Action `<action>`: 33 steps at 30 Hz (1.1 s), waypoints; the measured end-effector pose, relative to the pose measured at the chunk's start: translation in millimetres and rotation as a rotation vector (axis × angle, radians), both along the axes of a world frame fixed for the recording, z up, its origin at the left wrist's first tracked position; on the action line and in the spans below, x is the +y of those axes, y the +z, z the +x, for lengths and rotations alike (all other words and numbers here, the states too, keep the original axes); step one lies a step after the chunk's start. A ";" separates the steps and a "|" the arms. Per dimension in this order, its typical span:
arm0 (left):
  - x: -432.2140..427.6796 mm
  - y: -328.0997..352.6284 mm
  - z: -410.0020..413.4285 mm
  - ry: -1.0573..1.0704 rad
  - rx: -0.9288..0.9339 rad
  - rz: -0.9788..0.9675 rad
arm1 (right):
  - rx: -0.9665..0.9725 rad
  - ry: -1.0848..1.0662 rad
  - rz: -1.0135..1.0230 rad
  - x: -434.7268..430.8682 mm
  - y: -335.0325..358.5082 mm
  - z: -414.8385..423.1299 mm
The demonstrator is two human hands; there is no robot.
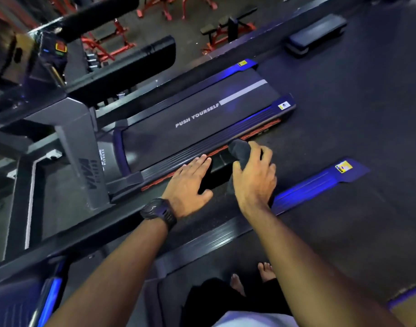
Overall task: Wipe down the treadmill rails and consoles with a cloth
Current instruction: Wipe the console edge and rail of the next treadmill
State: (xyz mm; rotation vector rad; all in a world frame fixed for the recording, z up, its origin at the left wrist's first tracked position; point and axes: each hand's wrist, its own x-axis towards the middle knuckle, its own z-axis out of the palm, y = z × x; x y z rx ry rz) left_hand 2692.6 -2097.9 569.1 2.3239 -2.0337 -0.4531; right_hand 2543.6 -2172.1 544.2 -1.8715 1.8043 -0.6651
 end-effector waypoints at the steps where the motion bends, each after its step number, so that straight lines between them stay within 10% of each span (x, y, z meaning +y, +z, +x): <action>1: -2.6 -0.5 0.0 -0.022 0.002 -0.001 | 0.006 -0.049 0.006 0.6 -2.7 -3.5; 16: -32.5 -9.2 63.3 -0.591 0.159 -0.005 | -0.625 -0.432 -0.019 49.1 -33.3 77.7; 33: -31.1 -15.5 76.4 -0.667 0.259 -0.004 | -1.047 -0.789 0.130 52.1 -37.6 112.6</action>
